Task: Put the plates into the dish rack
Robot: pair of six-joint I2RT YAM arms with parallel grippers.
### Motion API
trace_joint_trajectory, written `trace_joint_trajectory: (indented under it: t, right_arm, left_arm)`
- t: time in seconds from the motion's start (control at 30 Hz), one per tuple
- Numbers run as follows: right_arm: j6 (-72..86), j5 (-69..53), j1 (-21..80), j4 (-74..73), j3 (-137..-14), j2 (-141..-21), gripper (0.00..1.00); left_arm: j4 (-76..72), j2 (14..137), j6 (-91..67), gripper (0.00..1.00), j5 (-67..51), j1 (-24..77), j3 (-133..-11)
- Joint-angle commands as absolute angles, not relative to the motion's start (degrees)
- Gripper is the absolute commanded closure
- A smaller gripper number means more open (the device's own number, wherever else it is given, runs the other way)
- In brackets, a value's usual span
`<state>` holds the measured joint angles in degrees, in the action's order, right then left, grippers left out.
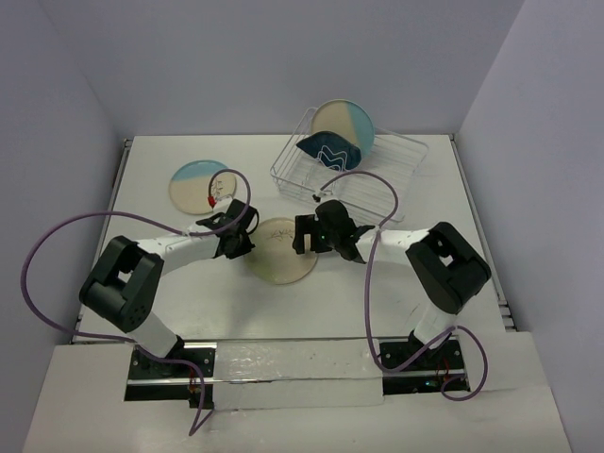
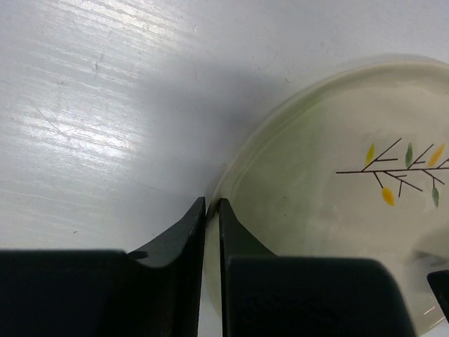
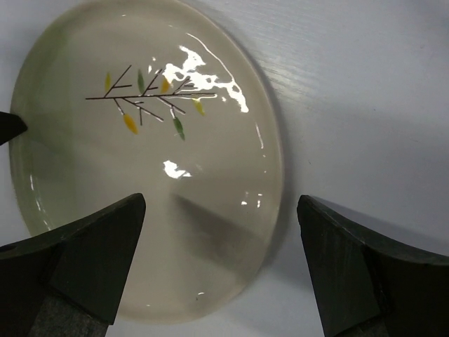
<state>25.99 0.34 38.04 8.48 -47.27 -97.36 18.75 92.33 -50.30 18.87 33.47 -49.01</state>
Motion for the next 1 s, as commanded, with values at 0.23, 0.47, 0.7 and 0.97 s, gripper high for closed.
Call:
trace_joint_trajectory:
  t: [0.23,0.47,0.7,0.97]
  right_arm:
    - [27.72,-15.03,39.20,15.31,-46.40,-94.13,0.12]
    - [30.05,-19.24,39.20,19.41,-46.76,-85.84,0.25]
    - [30.95,-19.77,39.37,21.46,-45.65,-79.44,0.26]
    - [31.51,-16.05,40.44,17.30,-48.29,-84.42,0.26]
  left_arm:
    - [15.69,94.80,-50.25,1.00,13.60,34.95,-44.88]
    - [11.53,92.66,-52.63,1.00,10.73,36.29,-40.72]
    - [7.51,88.60,-55.01,1.00,9.26,37.34,-35.71]
    - [6.84,86.17,-55.11,1.00,10.40,37.72,-34.97]
